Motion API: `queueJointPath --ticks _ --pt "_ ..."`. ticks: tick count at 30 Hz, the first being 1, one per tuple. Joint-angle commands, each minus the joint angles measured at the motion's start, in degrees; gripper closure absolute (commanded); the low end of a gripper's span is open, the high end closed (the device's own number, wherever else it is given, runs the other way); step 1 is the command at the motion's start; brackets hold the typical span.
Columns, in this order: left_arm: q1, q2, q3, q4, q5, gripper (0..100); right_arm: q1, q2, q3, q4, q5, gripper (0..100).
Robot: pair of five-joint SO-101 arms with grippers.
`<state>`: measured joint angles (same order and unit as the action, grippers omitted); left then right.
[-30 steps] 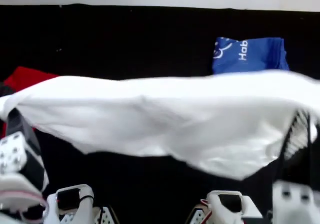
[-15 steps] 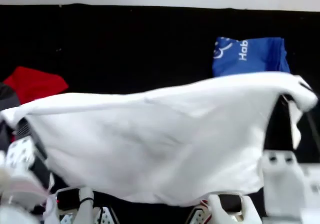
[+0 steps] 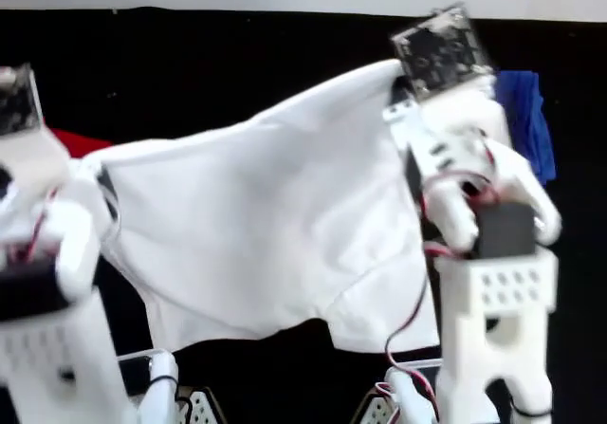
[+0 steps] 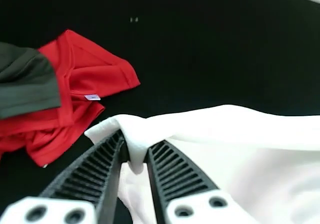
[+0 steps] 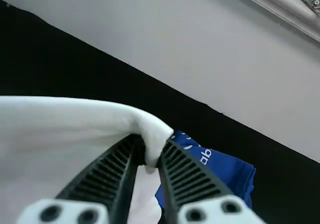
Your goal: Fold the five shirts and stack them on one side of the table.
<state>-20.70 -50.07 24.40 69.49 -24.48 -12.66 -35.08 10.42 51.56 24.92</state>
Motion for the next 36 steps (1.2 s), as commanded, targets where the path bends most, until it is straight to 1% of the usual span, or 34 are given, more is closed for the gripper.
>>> queueJointPath --ticks 1,7,11,13,15,22,24,29,33,36 --pt "0.4 11.21 -3.65 -4.66 0.18 99 -0.4 5.23 1.8 -8.92 0.09 99.3" --pt "0.4 28.97 -18.42 -4.48 0.18 99 -0.4 17.98 -5.67 -9.27 -0.35 99.3" --pt "0.4 38.37 -23.34 -4.48 0.18 99 -0.4 25.98 -8.75 -9.19 -7.21 99.3" --pt "0.48 42.15 -24.75 -4.57 0.18 99 -0.4 29.41 -9.19 -9.19 -9.05 99.3" --pt "0.48 45.49 -26.24 -4.92 0.26 99 -0.4 32.13 -9.27 -9.45 -9.41 99.3" --pt "0.57 56.57 -37.41 -5.63 0.35 99 -0.04 40.31 -13.49 -9.54 -9.32 99.3" --pt "0.57 58.59 -38.81 -5.19 0.44 99 -0.22 40.57 -14.11 -7.25 -9.41 99.3" --pt "1.89 58.86 -42.33 1.76 0.44 99 -0.66 36.44 -13.85 -1.45 -9.23 99.3" --pt "3.3 59.38 -45.14 13.89 0.18 99 -0.75 32.92 -13.76 6.64 -9.14 99.3" --pt "3.3 59.38 -44.09 21.27 0.18 99 -0.75 31.34 -13.76 14.02 -9.14 99.3"
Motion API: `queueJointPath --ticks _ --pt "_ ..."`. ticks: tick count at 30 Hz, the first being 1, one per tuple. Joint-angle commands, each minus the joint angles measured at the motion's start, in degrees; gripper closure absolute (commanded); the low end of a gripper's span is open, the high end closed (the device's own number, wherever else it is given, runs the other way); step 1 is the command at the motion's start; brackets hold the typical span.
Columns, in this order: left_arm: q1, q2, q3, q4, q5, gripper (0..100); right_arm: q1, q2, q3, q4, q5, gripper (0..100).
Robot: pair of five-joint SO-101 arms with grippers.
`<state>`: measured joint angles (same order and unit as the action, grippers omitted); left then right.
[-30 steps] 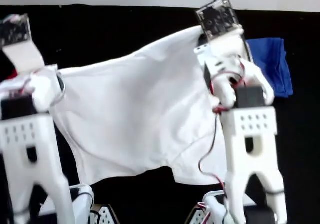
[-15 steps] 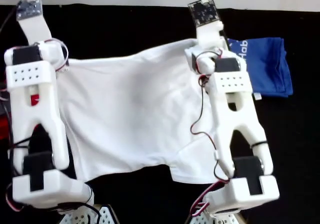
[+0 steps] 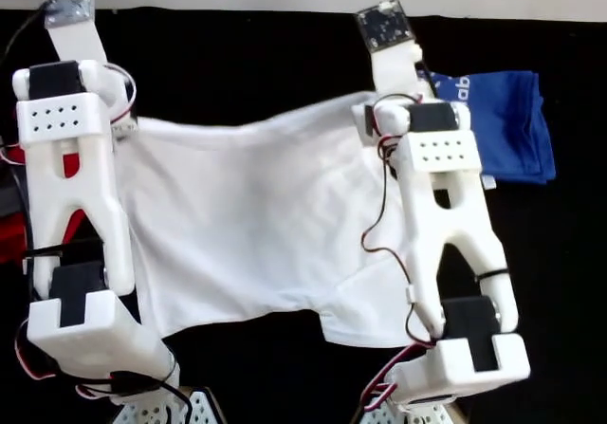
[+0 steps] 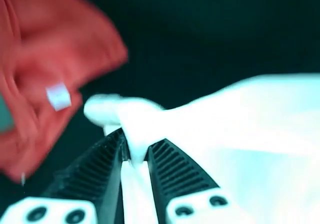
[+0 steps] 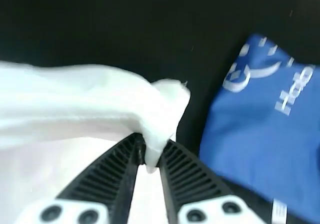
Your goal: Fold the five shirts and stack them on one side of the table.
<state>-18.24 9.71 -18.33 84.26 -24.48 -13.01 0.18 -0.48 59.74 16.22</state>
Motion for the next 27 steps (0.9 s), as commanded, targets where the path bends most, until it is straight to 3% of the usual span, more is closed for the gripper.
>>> queueJointPath --ticks 1,6,13,19,27 --pt "0.66 -0.4 -0.57 8.18 0.18 99 -0.31 -4.26 -2.86 8.31 -0.44 99.3" --pt "0.57 -0.92 3.65 15.65 0.0 99 -0.31 -5.58 -2.77 18.07 -0.35 99.3" --pt "-0.31 -9.45 15.78 16.53 -4.66 99 -0.4 -11.03 -0.13 29.41 -0.26 99.3" --pt "-0.22 -24.66 36.0 12.92 -6.86 99 -0.13 -25.19 19.3 26.51 2.64 99.3" --pt "0.31 -34.68 54.73 8.79 -6.86 99 6.46 -43.91 41.98 23.69 10.81 99.3"
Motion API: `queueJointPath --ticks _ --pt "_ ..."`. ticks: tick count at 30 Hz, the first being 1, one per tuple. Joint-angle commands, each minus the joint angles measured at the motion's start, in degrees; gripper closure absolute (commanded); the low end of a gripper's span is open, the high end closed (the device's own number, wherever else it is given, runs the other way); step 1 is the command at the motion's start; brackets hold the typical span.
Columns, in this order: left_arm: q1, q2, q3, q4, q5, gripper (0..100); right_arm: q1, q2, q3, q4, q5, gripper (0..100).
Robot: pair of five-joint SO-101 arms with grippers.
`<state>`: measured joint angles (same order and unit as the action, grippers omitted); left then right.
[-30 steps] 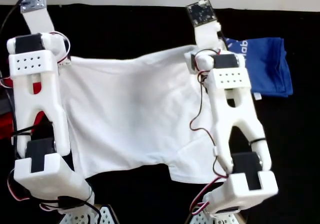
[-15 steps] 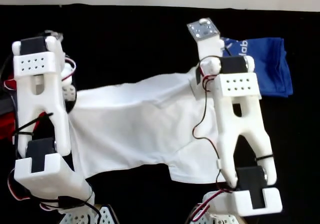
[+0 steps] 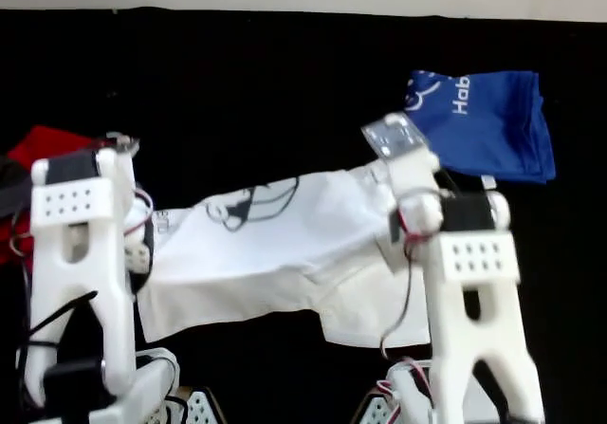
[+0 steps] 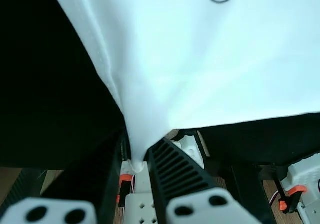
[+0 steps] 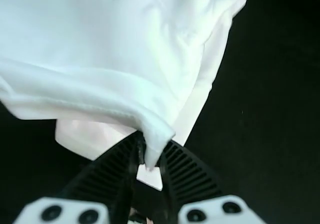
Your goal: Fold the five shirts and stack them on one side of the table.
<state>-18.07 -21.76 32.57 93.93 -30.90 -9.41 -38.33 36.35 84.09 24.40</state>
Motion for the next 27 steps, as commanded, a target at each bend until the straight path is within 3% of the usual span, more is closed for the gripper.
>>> queueJointPath --ticks 1,6,14,17,20,23,27 --pt "1.1 -3.47 5.32 -0.88 -0.44 99 3.56 -6.64 7.25 -0.75 3.43 99.3" --pt "5.67 -3.82 10.59 -1.41 -0.44 99 4.0 -10.24 15.25 -3.47 5.01 99.3" --pt "5.93 -3.47 14.37 -7.21 -0.35 99 4.0 -11.03 19.56 -5.93 5.01 98.6" --pt "5.93 -3.91 13.93 -5.8 -0.44 97 4.0 -11.03 19.3 -4.18 5.01 90.3" --pt "5.85 -3.91 11.03 -1.76 -0.44 88 3.91 -11.12 16.31 -2.15 5.1 78.9" --pt "5.85 -3.91 4.97 2.37 -0.44 82 3.91 -11.12 10.95 0.92 4.92 79.0" --pt "5.85 -3.91 -5.85 6.15 -0.44 81 3.91 -11.03 2.59 2.33 4.66 79.1"
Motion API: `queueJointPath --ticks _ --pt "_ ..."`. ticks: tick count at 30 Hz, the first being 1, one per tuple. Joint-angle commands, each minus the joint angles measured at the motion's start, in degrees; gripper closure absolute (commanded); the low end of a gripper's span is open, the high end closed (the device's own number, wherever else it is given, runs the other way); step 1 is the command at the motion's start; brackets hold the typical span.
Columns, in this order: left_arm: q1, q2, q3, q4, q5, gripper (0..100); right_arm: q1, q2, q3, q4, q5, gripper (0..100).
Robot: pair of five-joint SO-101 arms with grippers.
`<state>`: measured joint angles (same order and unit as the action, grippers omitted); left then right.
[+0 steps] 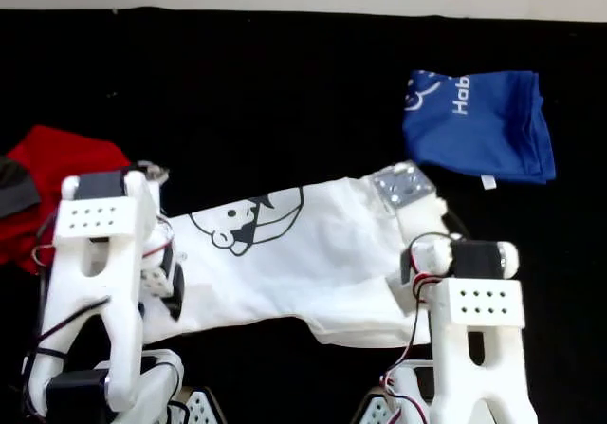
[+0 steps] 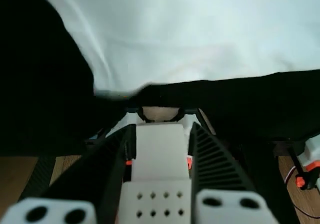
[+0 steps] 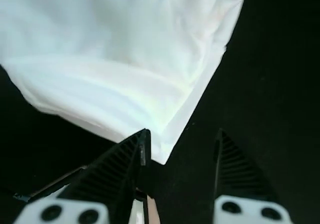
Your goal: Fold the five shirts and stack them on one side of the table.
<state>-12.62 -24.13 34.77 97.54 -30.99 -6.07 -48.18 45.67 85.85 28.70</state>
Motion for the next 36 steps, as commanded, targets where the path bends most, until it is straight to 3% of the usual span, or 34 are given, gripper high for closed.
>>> queueJointPath --ticks 1,4,7,14,21,29,36 --pt "0.31 -1.54 -10.42 2.55 -0.35 81 0.57 -0.84 -8.31 -0.4 0.35 79.3" --pt "0.4 -1.01 -16.66 2.11 -0.09 82 -0.13 -0.31 -9.63 -7.6 0.35 82.8" --pt "0.48 -0.84 -16.57 -5.19 0.7 98 -3.56 4.18 -9.54 -13.58 0.18 99.7" --pt "0.4 8.57 -7.34 -20.04 2.46 99 -9.36 27.65 -15.16 -24.84 -9.85 94.6" --pt "-0.92 23.87 -9.89 -27.08 2.46 99 -9.45 51.56 -27.47 -30.73 -10.64 94.7" --pt "-6.81 45.23 -33.36 -20.75 2.55 99 -2.51 73.01 -46.81 -30.81 -10.64 94.7" --pt "-6.73 63.52 -64.22 -4.04 5.98 99 -2.07 78.9 -60.09 -22.02 -10.81 94.7"
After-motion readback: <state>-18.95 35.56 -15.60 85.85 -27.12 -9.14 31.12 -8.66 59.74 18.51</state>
